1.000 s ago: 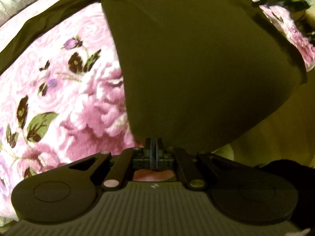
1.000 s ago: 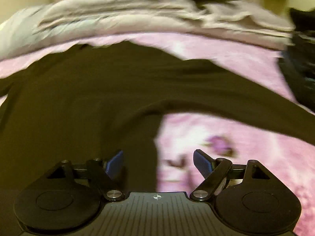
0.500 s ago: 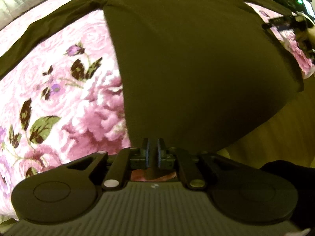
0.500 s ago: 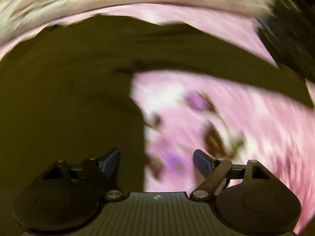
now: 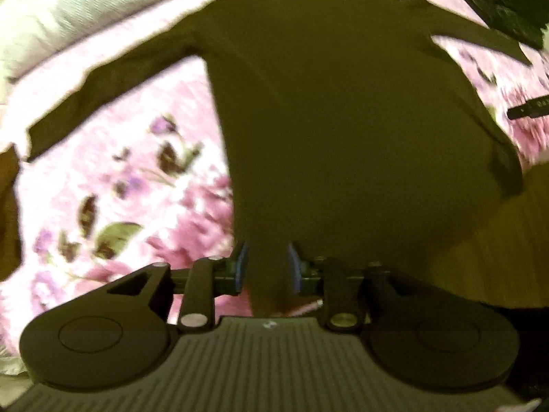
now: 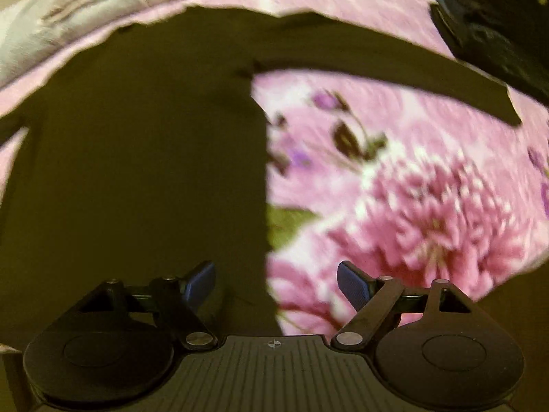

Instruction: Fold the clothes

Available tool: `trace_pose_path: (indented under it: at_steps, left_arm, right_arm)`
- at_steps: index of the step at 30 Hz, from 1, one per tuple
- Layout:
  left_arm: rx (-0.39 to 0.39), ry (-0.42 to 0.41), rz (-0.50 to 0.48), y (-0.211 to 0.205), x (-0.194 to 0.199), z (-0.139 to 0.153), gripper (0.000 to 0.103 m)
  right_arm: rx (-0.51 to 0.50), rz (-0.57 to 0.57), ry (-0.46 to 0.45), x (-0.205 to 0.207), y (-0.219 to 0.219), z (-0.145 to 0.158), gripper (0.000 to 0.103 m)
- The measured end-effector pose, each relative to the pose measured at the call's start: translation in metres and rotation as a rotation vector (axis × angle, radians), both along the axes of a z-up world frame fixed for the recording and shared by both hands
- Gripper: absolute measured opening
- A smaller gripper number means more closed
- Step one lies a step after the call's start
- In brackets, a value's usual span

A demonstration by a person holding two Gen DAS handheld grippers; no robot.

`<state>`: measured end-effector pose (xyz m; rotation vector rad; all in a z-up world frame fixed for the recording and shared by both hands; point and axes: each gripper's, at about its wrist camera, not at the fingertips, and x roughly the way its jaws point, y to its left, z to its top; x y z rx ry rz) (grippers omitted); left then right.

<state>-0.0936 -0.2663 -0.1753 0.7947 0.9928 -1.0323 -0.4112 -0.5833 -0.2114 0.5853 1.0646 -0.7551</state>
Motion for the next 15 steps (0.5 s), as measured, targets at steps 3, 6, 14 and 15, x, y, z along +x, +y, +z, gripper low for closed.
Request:
trace_pose_path:
  at_steps: [3,6,14,15]
  left_arm:
    - [-0.033,-0.048,0.065,0.006,0.007,0.028,0.035]
    - [-0.062,-0.094,0.144,0.014,0.017,0.053,0.051]
    - [-0.115,-0.135,0.284,0.032,0.077,0.092,0.086]
    - [-0.127,-0.137,0.286,0.034,0.086,0.094,0.087]
  right_arm:
    - [-0.012,0.064,-0.056,0.035,0.005,0.031,0.091]
    - [-0.025,0.139,-0.107,0.068,0.013,0.058,0.095]
    - [-0.054,0.274,-0.191,0.136,0.049,0.114,0.102]
    - [-0.064,0.287,-0.188,0.145,0.056,0.118,0.102]
